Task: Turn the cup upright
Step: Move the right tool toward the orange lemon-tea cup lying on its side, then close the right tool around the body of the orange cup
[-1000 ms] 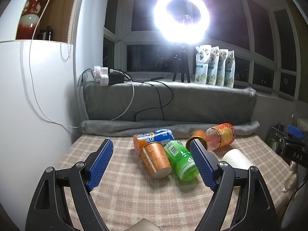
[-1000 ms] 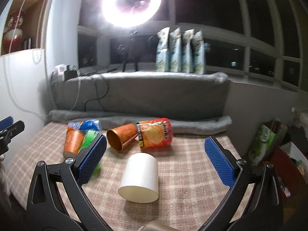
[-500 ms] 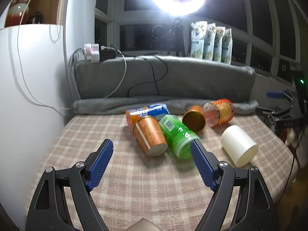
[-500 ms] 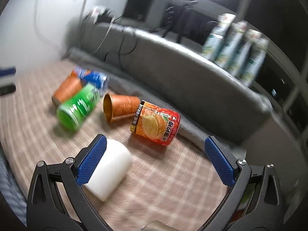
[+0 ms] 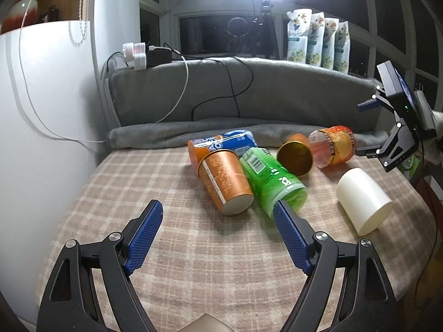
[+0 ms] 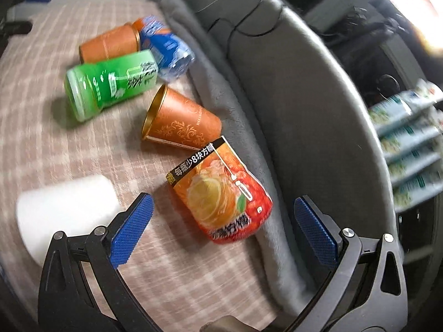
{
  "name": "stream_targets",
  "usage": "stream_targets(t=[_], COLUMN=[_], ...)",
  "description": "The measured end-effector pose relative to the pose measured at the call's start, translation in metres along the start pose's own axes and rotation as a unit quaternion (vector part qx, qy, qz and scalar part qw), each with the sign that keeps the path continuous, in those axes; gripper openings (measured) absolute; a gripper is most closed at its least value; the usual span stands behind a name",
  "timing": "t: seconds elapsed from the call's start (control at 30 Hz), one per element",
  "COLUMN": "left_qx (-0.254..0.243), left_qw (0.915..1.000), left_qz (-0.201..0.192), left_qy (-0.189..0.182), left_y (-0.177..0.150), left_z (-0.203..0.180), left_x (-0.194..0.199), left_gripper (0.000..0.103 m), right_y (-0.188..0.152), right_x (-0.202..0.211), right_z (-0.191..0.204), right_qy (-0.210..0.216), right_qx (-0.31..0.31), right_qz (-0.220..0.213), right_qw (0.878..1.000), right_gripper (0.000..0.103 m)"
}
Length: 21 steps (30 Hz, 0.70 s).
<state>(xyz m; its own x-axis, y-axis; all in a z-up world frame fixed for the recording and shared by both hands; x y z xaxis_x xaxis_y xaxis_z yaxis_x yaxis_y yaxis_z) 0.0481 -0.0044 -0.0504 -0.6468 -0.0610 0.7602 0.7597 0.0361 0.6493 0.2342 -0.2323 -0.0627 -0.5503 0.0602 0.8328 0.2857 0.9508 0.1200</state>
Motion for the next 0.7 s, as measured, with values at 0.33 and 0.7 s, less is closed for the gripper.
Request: stream_targets(t=[0.33, 0.7], left_qx=[0.009, 0.018], left_qw=[0.9997, 0.999], left_qz=[0.019, 0.037], left_qy=[0.015, 0.02], left_y=[0.013, 0.017], left_z=[0.002, 0.004], left_x=[-0.018, -0.031], left_gripper=[0.082, 0.082], right_y=[0.022, 0.042], right_x=[-0.044, -0.083], right_z=[0.004, -0.017], right_qy=[-0.005, 0.071], right_qx=[0.103, 0.097], right_qz=[0.034, 0.047], right_qw=[0.994, 0.992], right_gripper=[0.103, 0.095])
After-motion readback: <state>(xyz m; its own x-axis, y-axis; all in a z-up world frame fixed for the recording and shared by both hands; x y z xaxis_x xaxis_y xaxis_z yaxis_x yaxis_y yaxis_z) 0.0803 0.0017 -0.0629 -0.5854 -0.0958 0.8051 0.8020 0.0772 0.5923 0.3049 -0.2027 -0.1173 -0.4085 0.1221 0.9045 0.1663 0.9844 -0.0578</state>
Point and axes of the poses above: each gripper's, at about its wrist camera, not at the fingertips, and x roughly against the way its jaws point, z to its left, y to its top, the point moved 1 cm from there along -x, roughly the way its jaws point, and after that the axes turned 15 degrees about z, right-handed, at the moved point
